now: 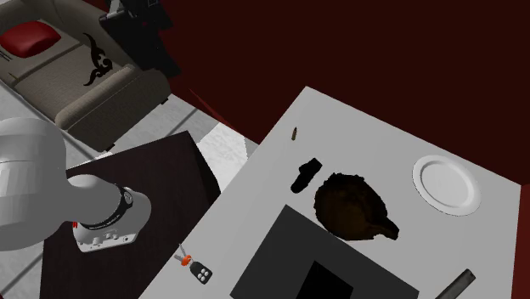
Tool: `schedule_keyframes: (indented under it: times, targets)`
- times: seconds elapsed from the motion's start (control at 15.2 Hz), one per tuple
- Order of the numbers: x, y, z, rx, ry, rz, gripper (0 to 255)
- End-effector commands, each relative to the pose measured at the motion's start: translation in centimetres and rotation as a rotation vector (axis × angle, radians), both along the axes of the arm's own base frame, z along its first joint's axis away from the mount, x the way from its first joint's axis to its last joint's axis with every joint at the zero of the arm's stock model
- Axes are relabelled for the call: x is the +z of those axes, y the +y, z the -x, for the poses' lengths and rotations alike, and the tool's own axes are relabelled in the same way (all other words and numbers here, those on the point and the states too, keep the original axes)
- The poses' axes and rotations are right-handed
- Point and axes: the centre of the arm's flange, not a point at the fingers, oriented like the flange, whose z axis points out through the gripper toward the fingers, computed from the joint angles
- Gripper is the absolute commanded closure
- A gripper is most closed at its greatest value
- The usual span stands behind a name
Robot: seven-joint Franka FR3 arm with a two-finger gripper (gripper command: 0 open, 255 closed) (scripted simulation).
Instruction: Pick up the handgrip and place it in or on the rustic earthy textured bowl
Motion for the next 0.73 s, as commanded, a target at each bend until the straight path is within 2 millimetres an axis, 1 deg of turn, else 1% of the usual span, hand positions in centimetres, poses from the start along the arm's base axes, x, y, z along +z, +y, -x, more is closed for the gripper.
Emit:
schedule_keyframes:
  times: [0.0, 0.66]
  targets:
    - [0.0, 0.0, 0.0, 0.0, 0.0, 0.0, 0]
    - [-9.4, -3.7, -8.8, 0.061, 0.048, 0.044, 0]
